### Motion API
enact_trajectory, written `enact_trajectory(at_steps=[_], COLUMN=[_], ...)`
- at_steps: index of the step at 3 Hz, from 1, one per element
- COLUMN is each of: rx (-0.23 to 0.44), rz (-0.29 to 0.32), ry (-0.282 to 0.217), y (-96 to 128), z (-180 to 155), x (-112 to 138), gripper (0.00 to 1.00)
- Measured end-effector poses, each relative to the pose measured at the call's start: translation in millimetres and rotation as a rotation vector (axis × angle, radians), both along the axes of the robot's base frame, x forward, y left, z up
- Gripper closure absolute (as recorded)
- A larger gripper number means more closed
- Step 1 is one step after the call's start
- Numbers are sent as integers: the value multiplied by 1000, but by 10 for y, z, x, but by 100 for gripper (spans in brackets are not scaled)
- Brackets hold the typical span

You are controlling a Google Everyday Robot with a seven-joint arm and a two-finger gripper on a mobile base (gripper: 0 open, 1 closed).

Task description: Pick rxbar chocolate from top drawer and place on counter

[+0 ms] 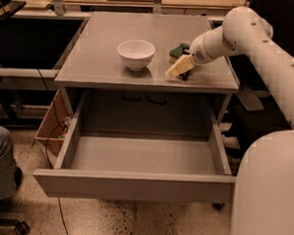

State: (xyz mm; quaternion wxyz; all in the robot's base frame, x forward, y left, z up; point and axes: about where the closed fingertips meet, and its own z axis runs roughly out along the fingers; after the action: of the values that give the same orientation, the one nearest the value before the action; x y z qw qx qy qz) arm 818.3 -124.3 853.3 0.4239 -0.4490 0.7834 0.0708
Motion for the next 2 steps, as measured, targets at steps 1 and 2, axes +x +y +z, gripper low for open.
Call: enact_trajectory(at_steps=[1, 2], rx=[-7, -23], rz=[-18, -49], ry=[13, 21], y=[-102, -277], z=[-18, 9], x=[-78, -176], gripper=[0, 0])
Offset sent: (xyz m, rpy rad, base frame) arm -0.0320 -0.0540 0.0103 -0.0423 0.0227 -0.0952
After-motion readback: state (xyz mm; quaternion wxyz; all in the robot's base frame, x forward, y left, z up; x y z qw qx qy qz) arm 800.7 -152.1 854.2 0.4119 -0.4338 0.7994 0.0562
